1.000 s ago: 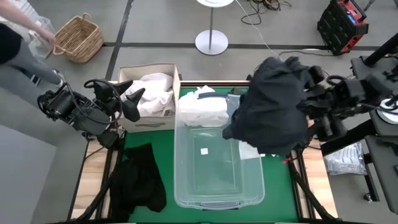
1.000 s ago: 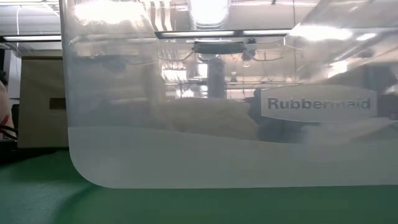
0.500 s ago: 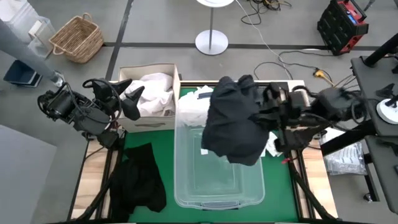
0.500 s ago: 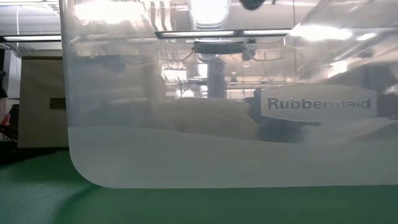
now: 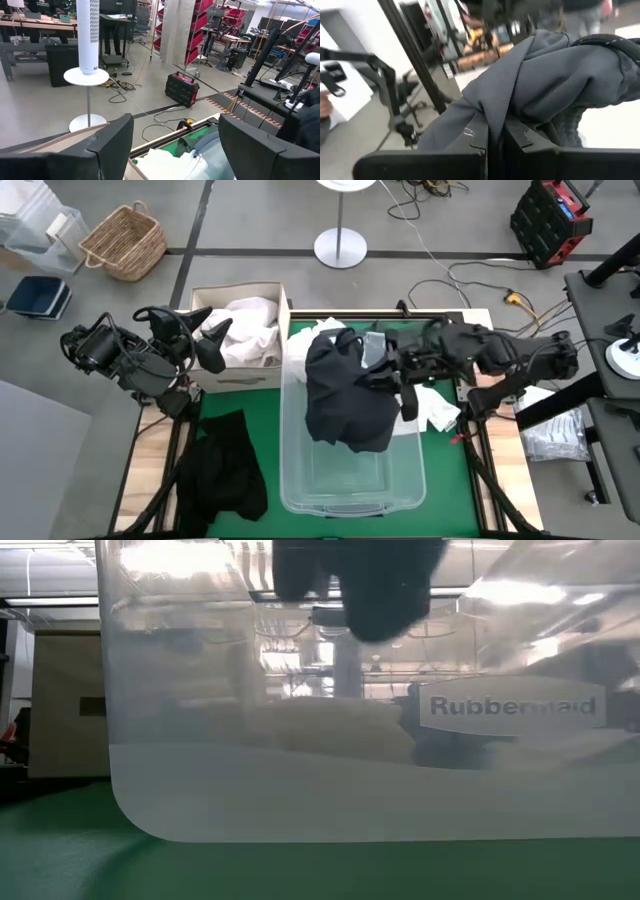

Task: Sort clothes
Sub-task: Put the right black pants into the transparent bin

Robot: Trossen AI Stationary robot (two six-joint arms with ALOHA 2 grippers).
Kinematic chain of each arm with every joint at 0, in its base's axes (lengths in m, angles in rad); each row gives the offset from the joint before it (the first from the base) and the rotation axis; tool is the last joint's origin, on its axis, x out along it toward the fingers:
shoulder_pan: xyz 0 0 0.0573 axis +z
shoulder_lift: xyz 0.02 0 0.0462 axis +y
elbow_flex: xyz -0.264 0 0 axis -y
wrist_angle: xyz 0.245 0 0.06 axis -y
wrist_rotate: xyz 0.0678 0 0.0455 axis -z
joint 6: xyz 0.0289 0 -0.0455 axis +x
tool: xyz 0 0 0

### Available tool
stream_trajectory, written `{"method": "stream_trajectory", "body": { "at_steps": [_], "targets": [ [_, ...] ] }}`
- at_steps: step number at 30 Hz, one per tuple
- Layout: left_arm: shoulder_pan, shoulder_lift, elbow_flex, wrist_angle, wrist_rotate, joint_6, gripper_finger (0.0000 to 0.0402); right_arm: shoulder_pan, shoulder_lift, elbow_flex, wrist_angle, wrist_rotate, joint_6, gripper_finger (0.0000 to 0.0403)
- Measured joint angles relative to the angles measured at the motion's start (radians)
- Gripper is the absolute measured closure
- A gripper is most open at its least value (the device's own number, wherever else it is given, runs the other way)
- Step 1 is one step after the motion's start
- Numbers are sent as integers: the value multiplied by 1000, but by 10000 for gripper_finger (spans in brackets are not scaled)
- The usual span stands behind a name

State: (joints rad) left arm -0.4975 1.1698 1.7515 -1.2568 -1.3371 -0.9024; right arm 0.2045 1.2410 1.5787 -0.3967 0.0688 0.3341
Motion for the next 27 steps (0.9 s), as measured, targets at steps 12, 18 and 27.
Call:
{"method": "stream_trajectory", "body": {
  "at_steps": [12,18,27],
  "targets": [
    [0,0,0,0,0,4,135,-59,66,0,-204,-91,41,390],
    [0,0,0,0,1,4,135,-90,119,0,-286,-178,62,390],
    [0,1,0,0,1,3,135,-104,210,0,-386,-252,58,390]
  ]
}}
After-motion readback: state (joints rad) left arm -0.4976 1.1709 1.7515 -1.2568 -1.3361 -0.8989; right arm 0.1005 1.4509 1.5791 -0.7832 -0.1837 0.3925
